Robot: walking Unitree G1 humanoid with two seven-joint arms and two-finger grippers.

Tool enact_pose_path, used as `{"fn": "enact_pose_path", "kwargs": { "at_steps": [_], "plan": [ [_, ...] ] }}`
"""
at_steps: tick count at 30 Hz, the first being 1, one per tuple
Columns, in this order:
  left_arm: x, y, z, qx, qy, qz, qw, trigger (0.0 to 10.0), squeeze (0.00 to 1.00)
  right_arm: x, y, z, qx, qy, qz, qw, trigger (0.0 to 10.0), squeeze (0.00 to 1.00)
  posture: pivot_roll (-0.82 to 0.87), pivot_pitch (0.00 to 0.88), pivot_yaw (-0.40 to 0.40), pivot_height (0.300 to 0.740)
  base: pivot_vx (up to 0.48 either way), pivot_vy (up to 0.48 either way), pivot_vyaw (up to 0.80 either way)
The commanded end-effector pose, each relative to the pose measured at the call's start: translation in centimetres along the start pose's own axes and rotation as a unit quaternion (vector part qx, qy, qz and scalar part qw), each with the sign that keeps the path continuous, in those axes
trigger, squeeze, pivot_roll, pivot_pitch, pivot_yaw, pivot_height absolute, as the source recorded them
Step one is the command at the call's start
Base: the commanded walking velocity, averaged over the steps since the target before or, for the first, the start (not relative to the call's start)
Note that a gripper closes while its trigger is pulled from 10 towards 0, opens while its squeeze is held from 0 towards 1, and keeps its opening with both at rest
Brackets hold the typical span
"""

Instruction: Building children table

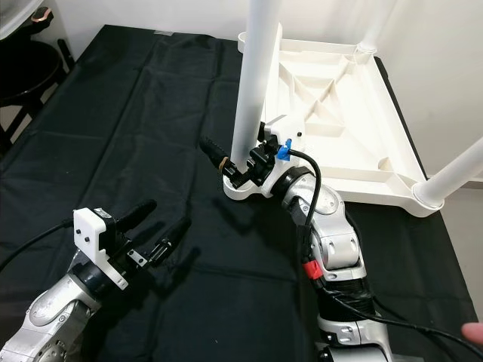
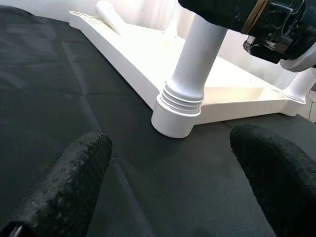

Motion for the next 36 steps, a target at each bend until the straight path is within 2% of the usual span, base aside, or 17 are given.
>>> {"fn": "enact_pose_path", "kwargs": {
  "at_steps": [1,5,6,9,10,12,19,21,23,24,28,29,30,32,34,35,36],
  "plan": [
    [0.1,-0.4,0.2,-0.006,-0.001,0.004,1.000,10.0,0.00,-1.1,-0.4,0.0,-0.008,0.016,-0.001,1.000,0.0,0.00,0.01,0.203,-0.058,0.740,0.000,0.000,0.00],
    [0.1,-0.4,0.2,-0.007,-0.002,0.004,1.000,10.0,0.00,-1.2,0.0,0.0,-0.005,0.018,0.006,1.000,0.0,0.00,0.01,0.203,-0.058,0.740,0.000,0.000,0.00],
    [0.1,-0.4,0.2,-0.007,-0.002,0.004,1.000,10.0,0.00,-0.9,0.3,-0.1,-0.001,0.008,0.017,1.000,10.0,0.00,0.01,0.203,-0.058,0.740,0.000,0.000,0.00],
    [0.1,-0.4,0.2,-0.008,-0.002,0.005,1.000,10.0,0.00,-0.4,0.7,-0.1,0.005,-0.002,0.028,1.000,10.0,0.00,0.01,0.201,-0.056,0.740,0.000,0.000,0.00],
    [0.1,-0.4,0.2,-0.008,-0.003,0.005,1.000,10.0,0.00,-0.3,0.9,-0.2,0.009,-0.006,0.030,1.000,1.3,0.00,0.01,0.201,-0.057,0.740,0.000,0.000,0.00],
    [0.1,-0.4,0.2,-0.008,-0.003,0.005,1.000,10.0,0.00,-0.2,1.0,-0.2,0.011,-0.003,0.024,1.000,0.0,0.00,0.01,0.202,-0.057,0.740,0.000,0.000,0.00],
    [0.1,-0.4,0.2,-0.007,-0.002,0.005,1.000,10.0,0.00,-0.7,1.1,-0.1,0.012,0.012,0.016,1.000,0.0,0.00,0.00,0.201,-0.058,0.740,0.000,0.000,0.00],
    [0.1,-0.5,0.2,-0.007,-0.002,0.005,1.000,10.0,0.00,-0.5,1.5,-0.1,0.025,0.001,-0.003,1.000,10.0,0.00,0.01,0.199,-0.059,0.740,0.000,0.000,0.00],
    [0.1,-0.5,0.2,-0.007,-0.002,0.004,1.000,10.0,0.00,-0.4,1.7,-0.1,0.031,-0.002,-0.012,0.999,10.0,0.00,0.00,0.199,-0.058,0.740,0.000,0.000,0.00],
    [0.1,-0.5,0.1,-0.007,-0.002,0.004,1.000,10.0,0.00,-0.4,1.9,-0.1,0.041,-0.002,-0.026,0.999,0.0,0.00,0.00,0.196,-0.058,0.740,0.000,0.000,0.00],
    [0.1,-0.5,0.1,-0.007,-0.002,0.004,1.000,10.0,0.00,-0.3,2.2,0.0,0.049,-0.005,-0.030,0.998,0.0,0.00,0.00,0.198,-0.057,0.740,0.000,0.000,0.00],
    [0.1,-0.5,0.1,-0.007,-0.002,0.004,1.000,10.0,0.00,-0.2,2.2,-0.1,0.047,-0.008,-0.026,0.999,10.0,0.00,0.00,0.197,-0.057,0.740,0.000,0.000,0.00],
    [0.1,-0.5,0.1,-0.007,-0.002,0.004,1.000,10.0,0.00,-0.3,2.3,-0.1,0.052,-0.001,-0.037,0.998,0.0,0.00,0.00,0.197,-0.057,0.740,0.000,0.000,0.00],
    [0.1,-0.5,0.1,-0.007,-0.002,0.004,1.000,10.0,0.00,-0.4,2.3,-0.2,0.056,0.005,-0.045,0.997,0.0,0.00,0.00,0.197,-0.057,0.740,0.000,0.000,0.00],
    [0.1,-0.5,0.1,-0.007,-0.002,0.004,1.000,10.0,0.00,0.1,2.3,-0.2,0.051,-0.017,-0.032,0.998,4.9,0.00,0.00,0.197,-0.057,0.740,0.000,0.000,0.00],
    [0.0,-0.5,0.1,-0.007,-0.002,0.004,1.000,10.0,0.00,0.4,2.3,-0.3,0.049,-0.031,-0.021,0.998,10.0,0.00,0.00,0.201,-0.055,0.740,0.000,0.000,0.00],
    [0.0,-0.5,0.1,-0.007,-0.002,0.004,1.000,10.0,0.00,0.3,2.4,-0.3,0.052,-0.024,-0.028,0.998,0.0,0.00,0.01,0.200,-0.055,0.740,0.000,0.000,0.00]
  ]
}}
Point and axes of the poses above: a point about 5 cm out from each wrist's last joint towards the gripper, its own z axis pointing back from the gripper into the wrist, its own y axis along the axis of the wrist's last joint, x = y × z, the point moved 3 cm from there along -z, pointing out of the wrist towards the gripper, and after that the axes turned 5 degrees about -z, right-handed, at the moved point
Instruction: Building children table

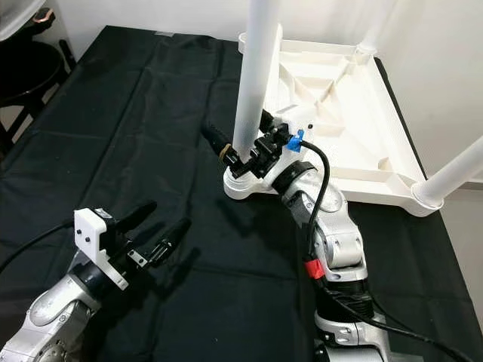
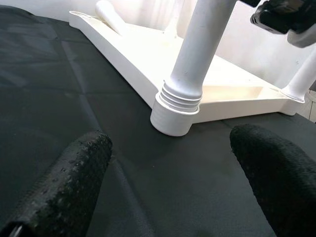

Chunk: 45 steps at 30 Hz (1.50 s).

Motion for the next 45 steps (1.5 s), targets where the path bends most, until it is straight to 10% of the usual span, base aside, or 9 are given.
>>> {"fn": "enact_pose_path", "kwargs": {
  "at_steps": [1,3,5,8,11,15,19,44,45],
  "plan": [
    [0.1,-0.3,0.1,-0.005,-0.001,0.003,1.000,10.0,0.00,-0.1,0.1,0.0,0.003,0.004,-0.004,1.000,0.0,0.00,0.01,0.200,-0.055,0.740,0.000,0.000,0.00],
    [0.0,-0.3,0.1,-0.005,-0.001,0.003,1.000,10.0,0.00,0.1,0.2,0.0,0.001,-0.004,0.002,1.000,10.0,0.00,0.00,0.199,-0.055,0.740,0.000,0.000,0.00],
    [0.0,-0.3,0.1,-0.005,-0.002,0.003,1.000,10.0,0.00,0.2,0.3,0.0,0.000,-0.005,0.005,1.000,0.0,0.00,0.00,0.201,-0.055,0.740,0.000,0.000,0.00],
    [0.0,-0.3,0.1,-0.004,-0.002,0.003,1.000,10.0,0.00,0.2,0.4,0.1,0.002,-0.010,0.005,1.000,10.0,0.00,0.00,0.201,-0.055,0.740,0.000,0.000,0.00],
    [0.0,-0.3,0.1,-0.004,-0.001,0.003,1.000,10.0,0.00,0.0,0.4,0.1,0.005,-0.003,0.000,1.000,0.0,0.00,0.00,0.202,-0.054,0.740,0.000,0.000,0.00],
    [0.0,-0.3,0.1,-0.004,-0.001,0.003,1.000,10.0,0.00,0.1,0.1,0.3,-0.002,-0.013,0.007,1.000,10.0,0.00,0.00,0.201,-0.054,0.740,0.000,0.000,0.00],
    [0.0,-0.3,0.1,-0.004,-0.001,0.003,1.000,10.0,0.00,-0.3,0.1,0.3,0.003,-0.002,-0.002,1.000,0.0,0.00,0.00,0.200,-0.055,0.740,0.000,0.000,0.00],
    [0.2,-0.3,0.1,-0.003,-0.002,0.004,1.000,10.0,0.00,0.9,-0.2,-0.3,-0.032,0.019,0.050,0.998,10.0,0.00,0.01,0.197,-0.064,0.740,0.000,0.000,0.00],
    [0.3,-0.3,0.1,-0.003,-0.002,0.004,1.000,10.0,0.00,1.2,-0.2,-0.4,-0.033,0.026,0.054,0.998,10.0,1.00,0.01,0.198,-0.068,0.740,0.000,0.000,0.00]
  ]
}}
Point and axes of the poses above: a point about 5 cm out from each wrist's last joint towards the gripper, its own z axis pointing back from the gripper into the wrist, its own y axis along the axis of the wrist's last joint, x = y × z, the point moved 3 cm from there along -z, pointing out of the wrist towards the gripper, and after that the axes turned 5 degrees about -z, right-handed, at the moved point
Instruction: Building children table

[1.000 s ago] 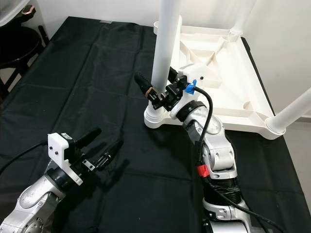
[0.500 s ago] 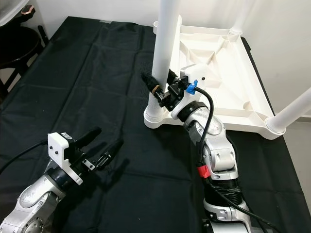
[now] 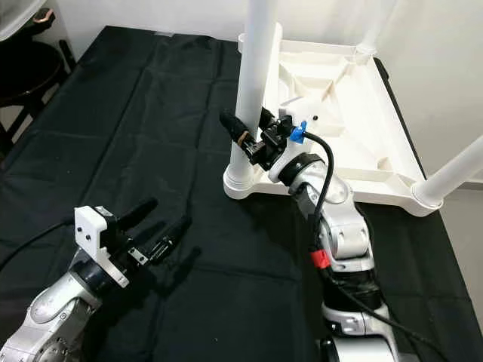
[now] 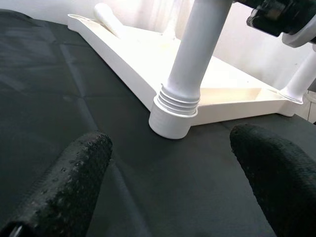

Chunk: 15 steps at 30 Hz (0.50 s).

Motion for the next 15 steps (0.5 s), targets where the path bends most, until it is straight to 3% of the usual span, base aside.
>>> {"fn": "enact_pose_path", "kwargs": {
  "at_steps": [1,13,14,15],
  "plan": [
    [0.3,-0.4,0.3,-0.006,0.000,0.006,1.000,10.0,0.00,-0.2,-0.1,-0.3,-0.004,0.017,0.011,1.000,10.0,1.00,0.01,0.198,-0.068,0.740,0.000,0.000,0.00],
    [0.7,-0.1,0.6,-0.005,0.001,0.008,1.000,10.0,0.00,1.1,0.8,-0.3,-0.024,0.124,0.019,0.992,10.0,1.00,0.03,0.221,-0.074,0.740,0.000,0.000,0.00],
    [0.7,-0.1,0.6,-0.005,0.001,0.008,1.000,10.0,0.00,1.3,0.7,-0.2,-0.030,0.126,0.022,0.991,8.5,0.76,0.03,0.223,-0.075,0.740,0.000,0.000,0.00],
    [0.7,0.0,0.6,-0.005,0.002,0.008,1.000,10.0,0.00,1.6,0.6,-0.1,-0.034,0.130,0.017,0.991,0.0,0.00,0.03,0.234,-0.076,0.740,0.000,0.000,0.00]
  ]
}}
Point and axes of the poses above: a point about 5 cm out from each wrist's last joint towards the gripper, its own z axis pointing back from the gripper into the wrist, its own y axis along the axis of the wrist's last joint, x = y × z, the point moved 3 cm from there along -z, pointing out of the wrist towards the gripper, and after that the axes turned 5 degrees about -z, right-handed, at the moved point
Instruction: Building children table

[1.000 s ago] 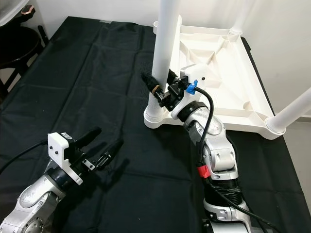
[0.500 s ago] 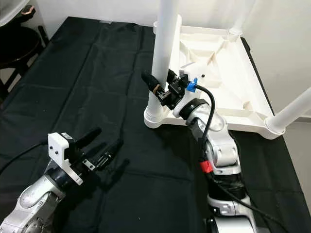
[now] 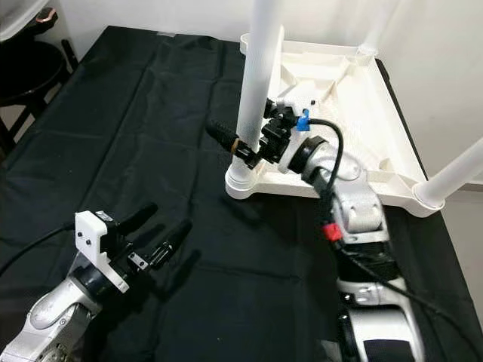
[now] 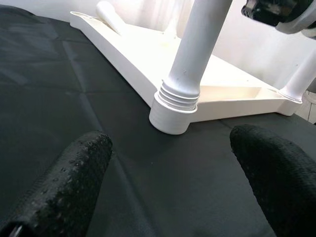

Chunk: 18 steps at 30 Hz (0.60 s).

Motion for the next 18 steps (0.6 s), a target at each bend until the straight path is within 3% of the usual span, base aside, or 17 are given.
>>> {"fn": "enact_pose_path", "kwargs": {
  "at_steps": [1,8,13,18],
  "plan": [
    [0.4,0.1,0.2,-0.003,-0.002,0.005,1.000,10.0,0.00,0.3,-0.1,0.3,-0.001,0.013,-0.007,1.000,0.0,0.00,0.03,0.234,-0.076,0.740,0.000,0.000,0.00],
    [0.6,0.5,0.3,0.000,-0.001,0.004,1.000,10.0,0.00,0.9,-0.3,1.4,0.003,0.056,-0.042,0.998,0.0,0.00,0.03,0.268,-0.072,0.740,0.000,0.000,0.00],
    [0.7,0.8,0.7,-0.002,-0.001,0.004,1.000,10.0,0.00,1.3,-0.1,1.1,0.003,0.079,-0.037,0.996,0.0,0.00,0.04,0.288,-0.065,0.740,0.000,0.000,0.00],
    [0.8,0.9,0.7,-0.005,0.000,0.005,1.000,10.0,0.00,0.4,-0.8,0.8,-0.009,0.082,-0.028,0.996,0.0,0.00,0.04,0.296,-0.066,0.740,0.000,0.000,0.00]
  ]
}}
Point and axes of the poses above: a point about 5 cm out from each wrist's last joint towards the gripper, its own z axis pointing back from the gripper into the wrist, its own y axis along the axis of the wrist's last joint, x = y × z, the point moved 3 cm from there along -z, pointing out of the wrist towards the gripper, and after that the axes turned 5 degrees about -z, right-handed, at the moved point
